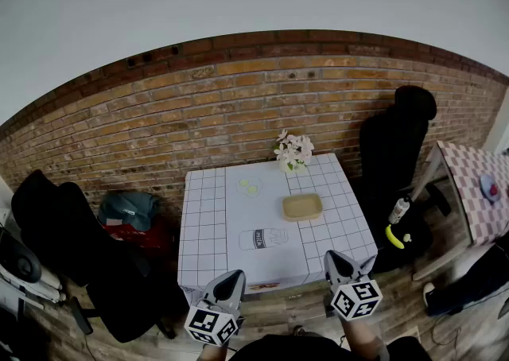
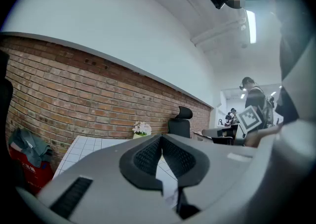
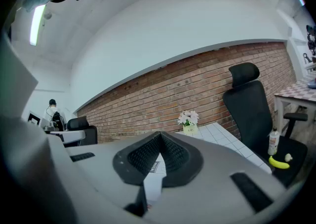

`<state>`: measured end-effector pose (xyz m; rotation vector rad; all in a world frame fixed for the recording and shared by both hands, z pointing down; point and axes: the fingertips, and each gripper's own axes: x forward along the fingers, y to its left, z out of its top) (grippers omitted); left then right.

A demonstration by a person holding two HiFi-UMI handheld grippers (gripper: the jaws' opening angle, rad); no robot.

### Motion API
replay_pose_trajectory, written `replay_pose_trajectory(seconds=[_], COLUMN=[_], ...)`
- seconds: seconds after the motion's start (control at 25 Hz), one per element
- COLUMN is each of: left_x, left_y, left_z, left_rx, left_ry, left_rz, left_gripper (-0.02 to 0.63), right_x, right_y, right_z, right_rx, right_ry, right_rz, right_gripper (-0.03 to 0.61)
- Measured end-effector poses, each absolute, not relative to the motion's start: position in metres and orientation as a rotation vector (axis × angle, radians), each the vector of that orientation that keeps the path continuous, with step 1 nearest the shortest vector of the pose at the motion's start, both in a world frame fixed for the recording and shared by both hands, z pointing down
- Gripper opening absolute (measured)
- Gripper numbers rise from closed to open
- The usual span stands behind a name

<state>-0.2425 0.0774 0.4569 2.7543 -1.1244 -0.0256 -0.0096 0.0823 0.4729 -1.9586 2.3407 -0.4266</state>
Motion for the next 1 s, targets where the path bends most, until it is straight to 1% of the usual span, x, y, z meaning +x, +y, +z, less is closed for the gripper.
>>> replay_pose_trajectory(seconds=[0.36, 0.64, 1.0], left_x=[-0.238, -0.244, -0.231], left_y=[0.071, 0.07, 0.049], left_z=[0.456, 0.461, 0.476], left_rx=[2.746, 2.739, 2.688], left_ry=[-1.149, -1.105, -1.138], left_rz=[-0.039, -0.032, -0.007], left_gripper=[0.011, 0.011, 0.011], right_x=[-0.016, -0.015, 0.017], right_y=[0.071, 0.074, 0.059], right_z=[0.469, 0.473, 0.476], right_rx=[-1.866, -1.894, -1.928], right_ry=[2.355, 2.286, 2.263], right_rz=[-0.412, -0.431, -0.441], right_gripper=[0.005, 0.005, 0.005])
